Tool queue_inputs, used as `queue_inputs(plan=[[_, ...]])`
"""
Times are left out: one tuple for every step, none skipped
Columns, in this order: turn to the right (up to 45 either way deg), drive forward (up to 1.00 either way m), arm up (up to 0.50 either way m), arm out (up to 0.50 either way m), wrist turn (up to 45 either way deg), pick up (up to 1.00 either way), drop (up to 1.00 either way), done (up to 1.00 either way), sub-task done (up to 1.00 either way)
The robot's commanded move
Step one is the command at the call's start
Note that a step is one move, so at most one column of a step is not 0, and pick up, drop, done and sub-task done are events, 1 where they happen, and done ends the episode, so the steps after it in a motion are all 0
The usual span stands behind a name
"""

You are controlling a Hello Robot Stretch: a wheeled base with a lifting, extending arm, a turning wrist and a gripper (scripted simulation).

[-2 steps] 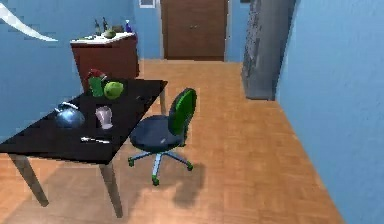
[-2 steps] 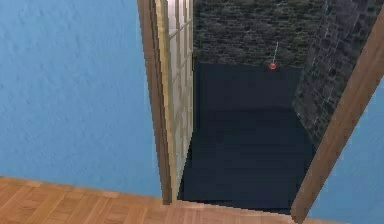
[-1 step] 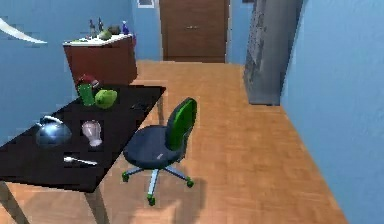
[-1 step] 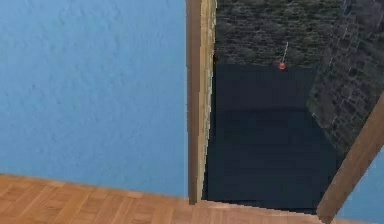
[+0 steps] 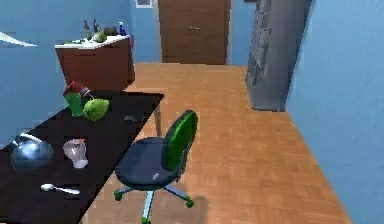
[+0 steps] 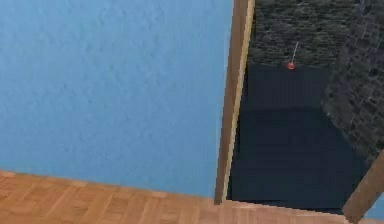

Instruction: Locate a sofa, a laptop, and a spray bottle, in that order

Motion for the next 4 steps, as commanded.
queue_inputs(plan=[[39.0, 0.0, 0.0, 0.0, 0.0, 0.0, 0.0, 0.0, 0.0], [0.0, 0.85, 0.0, 0.0, 0.0, 0.0, 0.0, 0.0, 0.0], [-27.0, 0.0, 0.0, 0.0, 0.0, 0.0, 0.0, 0.0, 0.0], [0.0, 0.75, 0.0, 0.0, 0.0, 0.0, 0.0, 0.0, 0.0]])
